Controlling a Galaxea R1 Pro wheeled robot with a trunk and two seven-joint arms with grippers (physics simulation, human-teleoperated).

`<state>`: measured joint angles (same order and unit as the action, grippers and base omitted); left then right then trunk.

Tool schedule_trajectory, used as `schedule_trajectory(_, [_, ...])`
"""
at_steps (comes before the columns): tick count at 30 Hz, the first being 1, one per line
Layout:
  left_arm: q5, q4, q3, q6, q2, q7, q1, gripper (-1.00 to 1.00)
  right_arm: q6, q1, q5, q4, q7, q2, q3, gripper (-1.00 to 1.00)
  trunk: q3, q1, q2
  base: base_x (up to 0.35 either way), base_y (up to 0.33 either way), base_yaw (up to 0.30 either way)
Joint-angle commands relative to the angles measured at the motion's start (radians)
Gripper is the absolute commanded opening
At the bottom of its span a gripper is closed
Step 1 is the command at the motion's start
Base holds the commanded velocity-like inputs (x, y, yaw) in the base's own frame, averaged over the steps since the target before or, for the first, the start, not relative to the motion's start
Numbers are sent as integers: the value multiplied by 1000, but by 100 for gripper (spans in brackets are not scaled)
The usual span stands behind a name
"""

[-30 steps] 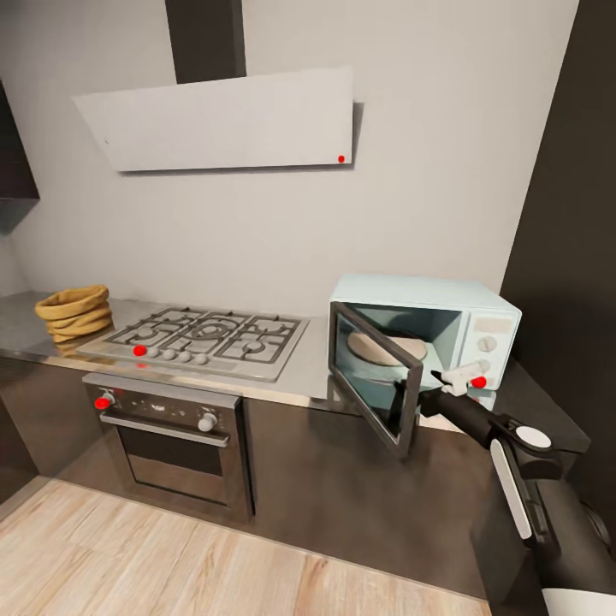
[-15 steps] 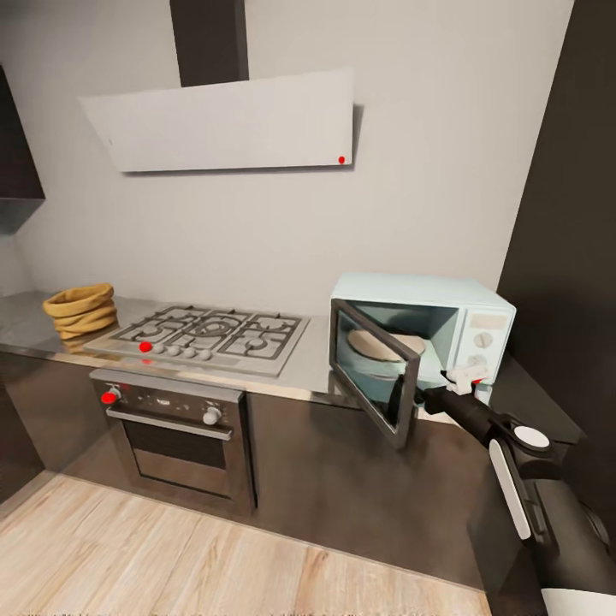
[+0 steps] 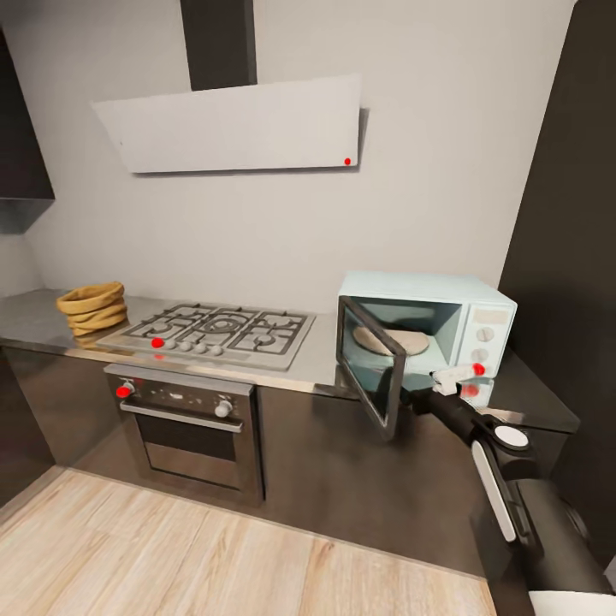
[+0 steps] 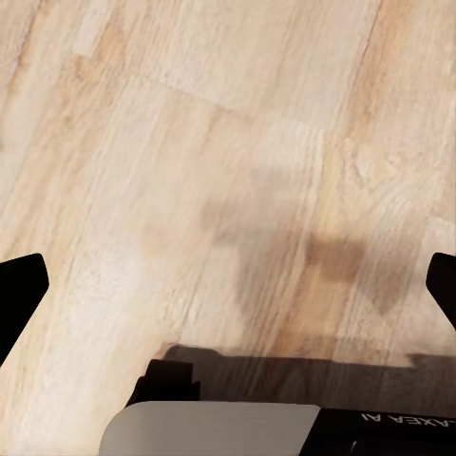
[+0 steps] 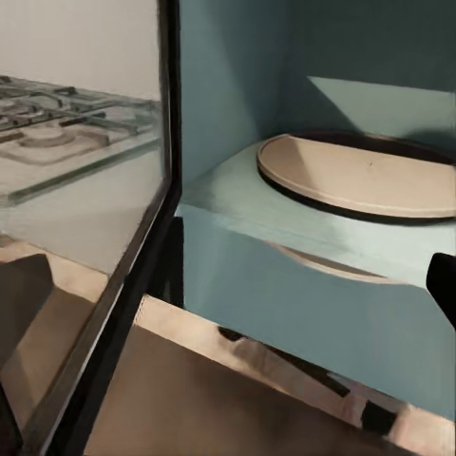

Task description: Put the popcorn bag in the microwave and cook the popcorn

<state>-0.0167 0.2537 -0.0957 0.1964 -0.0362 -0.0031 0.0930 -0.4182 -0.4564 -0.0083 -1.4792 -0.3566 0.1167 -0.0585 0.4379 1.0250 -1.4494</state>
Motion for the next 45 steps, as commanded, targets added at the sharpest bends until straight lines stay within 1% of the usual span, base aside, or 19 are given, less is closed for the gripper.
schedule_trajectory(1, [-2, -1, -4, 3, -1, 0, 1, 100, -6, -1, -1, -1, 23, -8, 25, 100, 1, 0, -1, -1, 1, 0])
schedule_trajectory(3, [-2, -1, -4, 3, -1, -1, 1, 100, -6, -1, -1, -1, 51, -14, 53, 100, 1, 0, -1, 0, 0, 0])
schedule_trajectory(9, [-2, -1, -5, 3, 0, 0, 1, 100, -7, -2, -2, -1, 78, -19, 66, 100, 1, 0, -1, 0, 0, 0])
schedule_trajectory(11, [-2, -1, -4, 3, -1, -1, 1, 100, -7, -2, -2, -1, 85, -34, 73, 100, 1, 0, -1, 0, 0, 0])
schedule_trajectory(12, [-2, -1, -4, 3, 0, -1, 1, 100, -7, -2, -1, -1, 93, -46, 79, 100, 1, 0, -1, 0, 0, 0])
schedule_trajectory(13, [-2, -1, -4, 3, -1, -1, 1, 100, -7, -2, 0, 0, 111, -58, 91, 100, 1, 0, -1, 0, 0, 0])
schedule_trajectory(14, [-2, -1, -5, 3, -1, -1, 1, 100, -7, -2, -1, 0, 133, -63, 113, 100, 1, 0, -1, 0, 0, 0])
schedule_trajectory(16, [-2, -1, -4, 3, -1, -1, 1, 100, -10, -2, -1, 0, 169, -66, 153, 100, 1, 0, -1, 0, 0, 0])
schedule_trajectory(17, [-2, -1, -5, 3, -1, 0, 1, 100, -13, -2, -2, 0, 197, -69, 181, 100, 1, 0, -1, 0, 0, 0])
schedule_trajectory(18, [-2, -1, -5, 4, -1, -1, 1, 100, -14, -1, -3, -1, 214, -70, 198, 100, 1, 0, -1, 0, 0, 0])
schedule_trajectory(19, [-2, -1, -5, 3, -1, -1, 1, 100, -15, -1, -6, -1, 236, -71, 223, 100, 1, 0, -1, 0, 0, 0])
schedule_trajectory(20, [-2, -1, -5, 3, -1, -1, 1, 100, -16, -1, -8, -2, 241, -72, 230, 100, 1, 0, -1, 0, 0, 0])
schedule_trajectory(24, [-2, -1, -5, 3, -1, 0, 1, 100, -16, -1, -13, -3, 246, -73, 236, 100, 1, 0, -1, 0, 0, 0])
schedule_trajectory(28, [-2, -1, -5, 3, 0, 0, 1, 100, -16, -1, -12, -3, 248, -88, 235, 100, 1, 0, -1, 0, 0, 81])
schedule_trajectory(30, [-1, -1, -5, 3, -1, 0, 1, 100, -16, -1, -11, -3, 248, -90, 235, 100, 2, 0, -1, 0, 0, 152])
schedule_trajectory(45, [-2, -1, -4, 3, -1, 0, 1, 100, -16, 1, -6, -3, 248, -91, 236, 100, 4, 0, -1, 0, 0, 44])
